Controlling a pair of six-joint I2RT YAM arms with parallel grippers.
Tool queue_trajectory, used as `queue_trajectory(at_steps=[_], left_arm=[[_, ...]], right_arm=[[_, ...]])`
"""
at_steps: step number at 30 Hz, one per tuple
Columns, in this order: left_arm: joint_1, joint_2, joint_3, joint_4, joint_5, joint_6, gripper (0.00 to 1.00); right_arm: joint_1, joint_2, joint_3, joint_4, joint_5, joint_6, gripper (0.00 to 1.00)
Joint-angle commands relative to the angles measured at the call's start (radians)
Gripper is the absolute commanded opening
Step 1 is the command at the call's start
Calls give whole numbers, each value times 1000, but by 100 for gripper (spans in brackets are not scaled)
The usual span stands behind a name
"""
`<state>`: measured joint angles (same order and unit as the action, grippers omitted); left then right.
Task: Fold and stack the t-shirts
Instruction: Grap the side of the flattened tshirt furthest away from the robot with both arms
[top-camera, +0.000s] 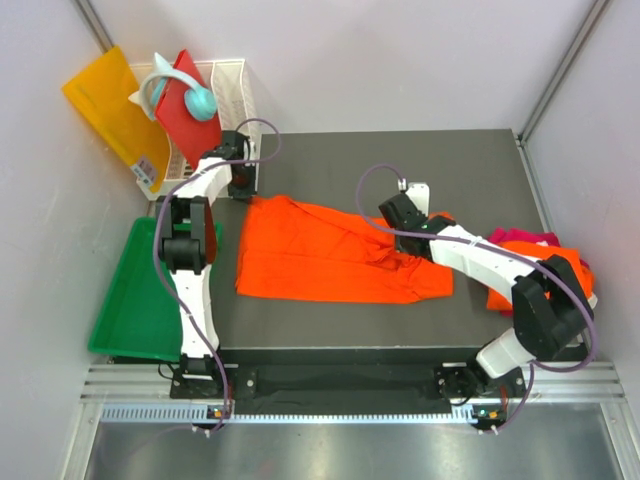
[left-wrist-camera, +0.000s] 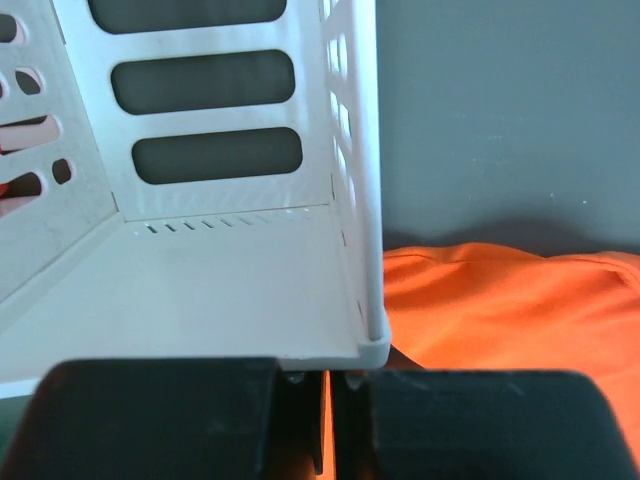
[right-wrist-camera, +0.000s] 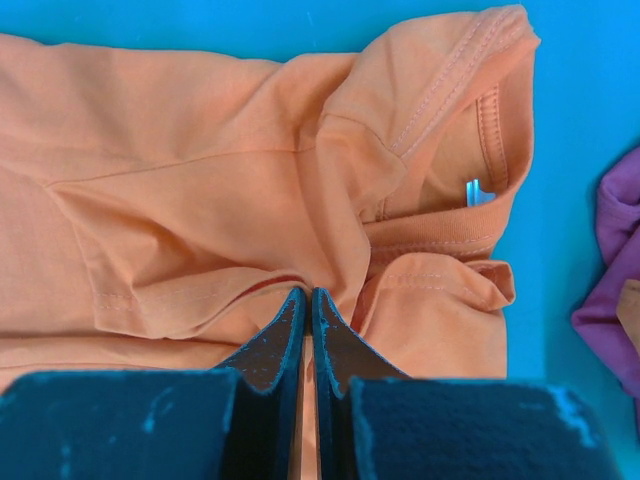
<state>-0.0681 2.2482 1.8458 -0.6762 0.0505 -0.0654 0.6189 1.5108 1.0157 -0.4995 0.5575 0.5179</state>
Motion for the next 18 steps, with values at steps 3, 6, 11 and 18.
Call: queue_trajectory(at_steps=[3,6,11,18], left_arm=[[2,57,-36,190,34,36,0],[2,28,-66,193,34,30,0],[1,-139,-198,268,38,18,0],[2,-320,-289,279,46,24,0]], right_arm=[[-2,3,20,16,-5,8,0],[-2,0,15,18,-10,10,0],[-2,-4,7,29,-15,16,0],[-25,6,55,50,-25,4,0]])
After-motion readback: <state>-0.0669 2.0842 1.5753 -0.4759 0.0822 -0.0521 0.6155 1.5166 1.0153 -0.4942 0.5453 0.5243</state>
